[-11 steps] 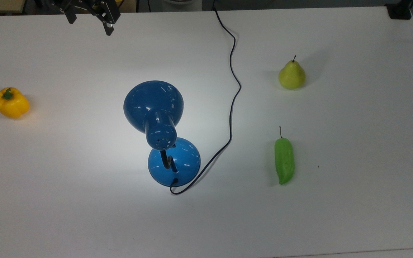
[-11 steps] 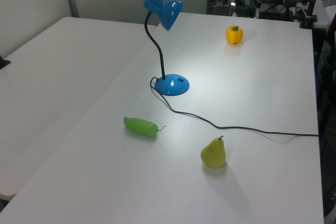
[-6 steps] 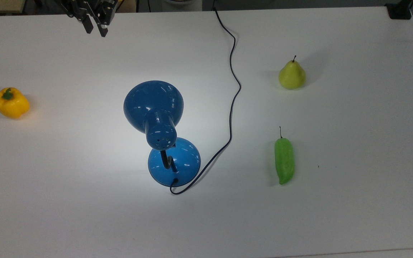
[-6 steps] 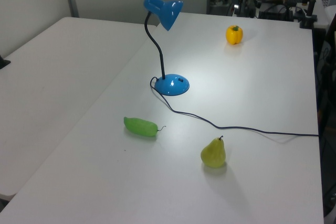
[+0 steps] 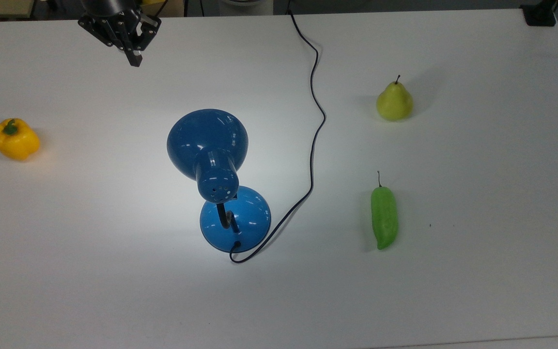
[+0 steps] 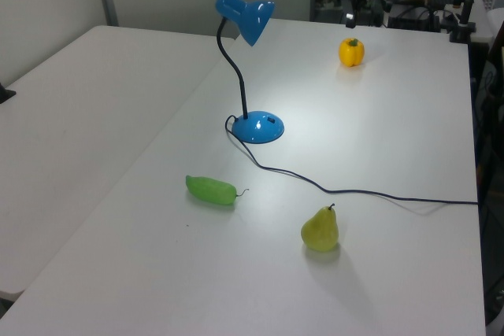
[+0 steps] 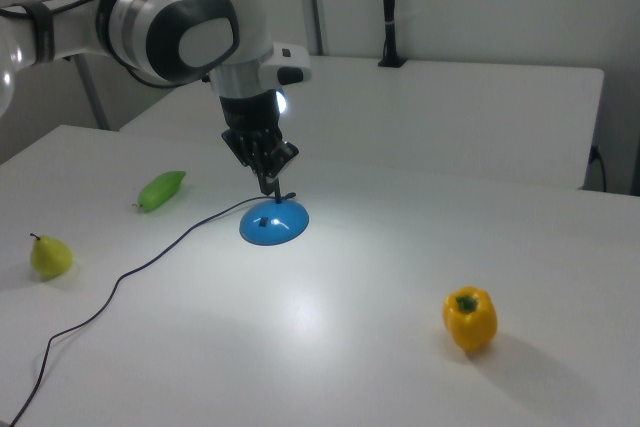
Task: Turn off lamp
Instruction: 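Move the gripper down toward the switch on the blue lamp base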
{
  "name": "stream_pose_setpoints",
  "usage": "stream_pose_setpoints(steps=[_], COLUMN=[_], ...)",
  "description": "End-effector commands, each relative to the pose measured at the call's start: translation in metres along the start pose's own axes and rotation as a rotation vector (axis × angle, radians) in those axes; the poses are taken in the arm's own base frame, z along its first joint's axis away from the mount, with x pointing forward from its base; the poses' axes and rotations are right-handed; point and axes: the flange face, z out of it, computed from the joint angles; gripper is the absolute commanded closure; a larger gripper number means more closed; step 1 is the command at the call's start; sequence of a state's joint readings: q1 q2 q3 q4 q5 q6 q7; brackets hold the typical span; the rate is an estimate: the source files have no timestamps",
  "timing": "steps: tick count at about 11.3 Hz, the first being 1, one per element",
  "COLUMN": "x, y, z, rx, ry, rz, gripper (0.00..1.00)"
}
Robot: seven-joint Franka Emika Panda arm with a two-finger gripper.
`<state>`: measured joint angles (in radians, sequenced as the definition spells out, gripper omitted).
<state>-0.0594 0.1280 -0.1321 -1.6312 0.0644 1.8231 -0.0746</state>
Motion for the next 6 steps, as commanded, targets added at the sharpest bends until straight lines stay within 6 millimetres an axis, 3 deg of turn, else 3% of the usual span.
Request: stream_pose_setpoints(steps=[1,6], x=[0.018,0.040], y=[-0.008,-0.016], z=[0.025,0.076], rx=[0.014,0.014], ry=[0.037,0.056], rz=[-0.027,-0.048], gripper=[1.00,1.00])
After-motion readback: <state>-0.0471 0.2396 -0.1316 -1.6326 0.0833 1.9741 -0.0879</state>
